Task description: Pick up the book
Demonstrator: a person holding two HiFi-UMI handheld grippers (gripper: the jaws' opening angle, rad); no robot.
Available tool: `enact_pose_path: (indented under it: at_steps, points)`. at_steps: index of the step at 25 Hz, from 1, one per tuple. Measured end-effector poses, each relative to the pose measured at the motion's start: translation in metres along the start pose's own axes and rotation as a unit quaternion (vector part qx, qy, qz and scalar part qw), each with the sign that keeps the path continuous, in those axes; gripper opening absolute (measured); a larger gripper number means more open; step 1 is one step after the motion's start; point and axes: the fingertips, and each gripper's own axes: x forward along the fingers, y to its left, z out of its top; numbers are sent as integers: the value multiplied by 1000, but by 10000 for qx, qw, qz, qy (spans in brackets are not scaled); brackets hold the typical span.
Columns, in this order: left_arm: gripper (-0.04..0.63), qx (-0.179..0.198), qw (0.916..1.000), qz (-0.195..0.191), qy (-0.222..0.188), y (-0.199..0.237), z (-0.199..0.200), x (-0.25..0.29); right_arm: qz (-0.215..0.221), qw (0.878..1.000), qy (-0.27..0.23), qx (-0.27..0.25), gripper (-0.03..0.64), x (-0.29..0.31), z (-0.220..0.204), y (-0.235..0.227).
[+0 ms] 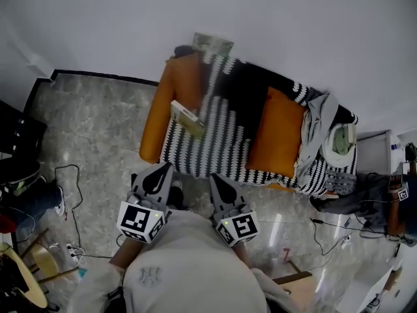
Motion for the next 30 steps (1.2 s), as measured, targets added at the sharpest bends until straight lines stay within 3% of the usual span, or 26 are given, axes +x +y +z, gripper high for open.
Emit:
enact_pose_path:
  at_steps: [17,30]
  points:
    - [9,-150,9995,-225,166,44,4,35,-231,9997,13,27,17,52,9,-11]
    - [9,-324,9991,-77,272,56,1,49,-192,9995,183,173,16,62,3,-23]
